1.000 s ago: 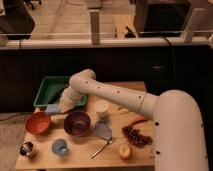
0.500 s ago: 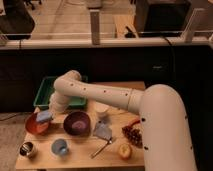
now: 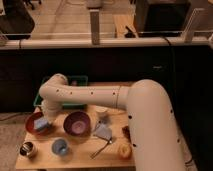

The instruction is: Wipe red bowl with sponge

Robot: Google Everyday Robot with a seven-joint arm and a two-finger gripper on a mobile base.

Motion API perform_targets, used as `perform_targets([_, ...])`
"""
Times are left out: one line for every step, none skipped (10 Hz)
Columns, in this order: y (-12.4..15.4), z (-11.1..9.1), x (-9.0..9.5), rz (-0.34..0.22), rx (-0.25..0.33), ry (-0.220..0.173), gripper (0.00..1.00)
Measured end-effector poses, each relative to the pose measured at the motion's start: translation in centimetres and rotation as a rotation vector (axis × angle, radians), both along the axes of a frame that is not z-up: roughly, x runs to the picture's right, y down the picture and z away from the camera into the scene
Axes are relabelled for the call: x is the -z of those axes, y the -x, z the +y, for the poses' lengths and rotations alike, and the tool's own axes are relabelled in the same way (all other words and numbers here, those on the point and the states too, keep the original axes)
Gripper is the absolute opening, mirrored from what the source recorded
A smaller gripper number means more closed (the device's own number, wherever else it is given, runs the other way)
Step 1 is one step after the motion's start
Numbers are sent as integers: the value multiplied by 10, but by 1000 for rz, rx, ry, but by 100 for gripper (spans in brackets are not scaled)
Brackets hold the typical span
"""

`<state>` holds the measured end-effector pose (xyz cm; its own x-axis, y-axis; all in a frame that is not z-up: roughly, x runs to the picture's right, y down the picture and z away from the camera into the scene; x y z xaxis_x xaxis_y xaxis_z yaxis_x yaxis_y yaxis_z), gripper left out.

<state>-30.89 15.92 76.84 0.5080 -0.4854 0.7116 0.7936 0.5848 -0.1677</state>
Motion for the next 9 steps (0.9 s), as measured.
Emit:
perform_targets([4, 5, -2, 14, 18, -5, 0])
perform_targets([7, 5, -4, 28, 32, -15, 0])
perform_targets([11, 5, -4, 34, 44, -26, 0])
perform_targets([19, 3, -3, 38, 58, -40, 0])
perform_targets([25, 1, -3, 39, 70, -50, 0])
perform_targets([37, 0, -1, 37, 86, -60, 0])
perform_targets([44, -2, -1, 34, 96, -60, 0])
perform_targets([52, -3, -2, 33, 115, -54, 0])
perform_targets([64, 0, -2, 25, 139, -50, 0])
